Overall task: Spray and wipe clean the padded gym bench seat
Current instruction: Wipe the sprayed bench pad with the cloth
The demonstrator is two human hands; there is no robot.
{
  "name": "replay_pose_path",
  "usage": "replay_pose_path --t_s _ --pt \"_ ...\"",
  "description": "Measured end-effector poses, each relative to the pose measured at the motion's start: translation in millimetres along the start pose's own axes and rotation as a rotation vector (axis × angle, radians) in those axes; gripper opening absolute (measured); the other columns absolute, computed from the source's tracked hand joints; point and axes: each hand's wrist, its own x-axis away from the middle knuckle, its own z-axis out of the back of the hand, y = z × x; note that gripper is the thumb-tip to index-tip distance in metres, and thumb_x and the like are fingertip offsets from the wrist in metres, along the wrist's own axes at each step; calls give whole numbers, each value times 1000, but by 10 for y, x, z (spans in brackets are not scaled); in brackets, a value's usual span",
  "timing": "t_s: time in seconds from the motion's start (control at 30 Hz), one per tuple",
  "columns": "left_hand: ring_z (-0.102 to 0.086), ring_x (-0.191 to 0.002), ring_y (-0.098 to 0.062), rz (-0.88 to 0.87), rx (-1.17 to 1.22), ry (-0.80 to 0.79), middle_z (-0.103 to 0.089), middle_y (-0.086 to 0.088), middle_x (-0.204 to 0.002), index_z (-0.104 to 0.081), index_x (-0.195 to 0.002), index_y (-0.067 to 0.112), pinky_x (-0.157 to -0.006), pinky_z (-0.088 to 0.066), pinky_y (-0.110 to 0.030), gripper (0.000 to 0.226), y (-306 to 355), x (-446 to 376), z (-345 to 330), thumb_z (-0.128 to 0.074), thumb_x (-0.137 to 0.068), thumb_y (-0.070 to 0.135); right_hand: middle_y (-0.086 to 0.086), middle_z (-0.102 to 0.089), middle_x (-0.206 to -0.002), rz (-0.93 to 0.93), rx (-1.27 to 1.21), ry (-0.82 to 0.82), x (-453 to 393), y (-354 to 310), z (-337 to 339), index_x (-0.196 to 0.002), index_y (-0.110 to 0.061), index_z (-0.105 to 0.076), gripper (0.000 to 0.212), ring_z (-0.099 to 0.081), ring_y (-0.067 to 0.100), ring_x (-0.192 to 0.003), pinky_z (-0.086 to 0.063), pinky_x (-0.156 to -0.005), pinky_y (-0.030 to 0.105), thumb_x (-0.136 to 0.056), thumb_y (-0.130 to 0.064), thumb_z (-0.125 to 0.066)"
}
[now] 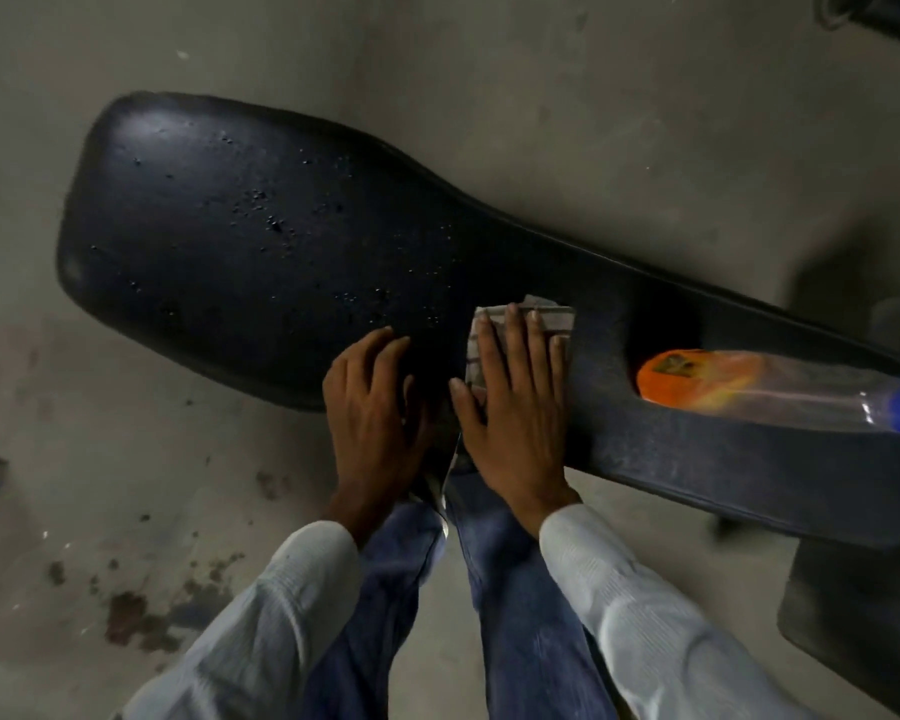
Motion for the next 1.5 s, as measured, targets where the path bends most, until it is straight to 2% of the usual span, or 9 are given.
replay_pose_path --t_s 0.17,0.33,0.5,0.63,0.77,0.97,1.2,1.33,1.5 --pt "-44 -148 -37 73 32 74 -49 -19 -159 -59 -144 3 -123 -33 -61 49 -196 4 50 -60 -98 19 15 -8 -180 292 138 -84 124 -258 -163 -171 -10 -6 67 -8 29 -168 -17 -137 49 -113 -41 -16" --pt "-21 -163 -38 145 21 118 -29 -23 -172 -43 -157 -3 -135 -6 -52 57 -484 -97 75 -45 -104 18 20 -40 -169 623 91 -22 -348 -524 -243 -162 -1 -40 60 -37 33 -160 -32 -131 51 -105 -22 -44" --pt "-20 -164 -37 121 -64 120 -25 -22 -174 -38 -161 -2 -136 -8 -52 57 -597 -136 100 -46 -110 23 12 -26 -177 301 114 41 -711 -513 -2 -167 -23 -36 58 -17 34 -167 -15 -134 59 -112 -42 -35" --pt "-20 -164 -37 124 -80 106 -25 -22 -174 -38 -161 -2 -135 -12 -55 58 -576 -136 118 -47 -108 21 14 -15 -179 108 152 25 -304 -517 -34 -170 -21 -27 62 -7 34 -168 -16 -134 59 -114 -47 -18" --pt "-19 -164 -38 127 -31 134 -26 -23 -173 -39 -160 -2 -135 -9 -55 58 -611 -180 156 -42 -108 22 16 -9 -180 286 233 -38 -87 -682 -217 -172 -21 -12 65 -4 35 -167 -15 -135 57 -113 -50 -7" --pt "-21 -163 -39 116 -75 158 -27 -24 -173 -38 -161 -3 -134 -12 -57 57 -794 -311 179 -41 -111 23 16 -30 -175 455 37 74 -888 -827 -134 -166 -20 -38 57 -22 38 -165 -17 -134 56 -112 -40 -36" --pt "-20 -164 -35 150 -84 171 -26 -20 -174 -37 -162 0 -135 -11 -54 59 -724 -354 216 -42 -110 27 12 -24 -178 -92 -22 198 -603 -608 -58 -167 -21 -36 55 -13 33 -167 -17 -134 58 -114 -37 -33" --pt "-21 -164 -36 145 -87 169 -27 -21 -173 -38 -161 -1 -135 -10 -54 58 -779 -417 200 -40 -110 25 16 -28 -176 146 1 112 -356 -991 -222 -165 -21 -40 56 -18 36 -166 -15 -135 57 -113 -40 -36" --pt "-21 -164 -37 102 -91 162 -28 -21 -173 -39 -161 -1 -135 -10 -55 57 -857 -414 190 -46 -108 17 15 -31 -175 453 -13 93 -1189 -1010 -105 -164 -23 -41 56 -24 36 -165 -17 -135 55 -112 -42 -38"
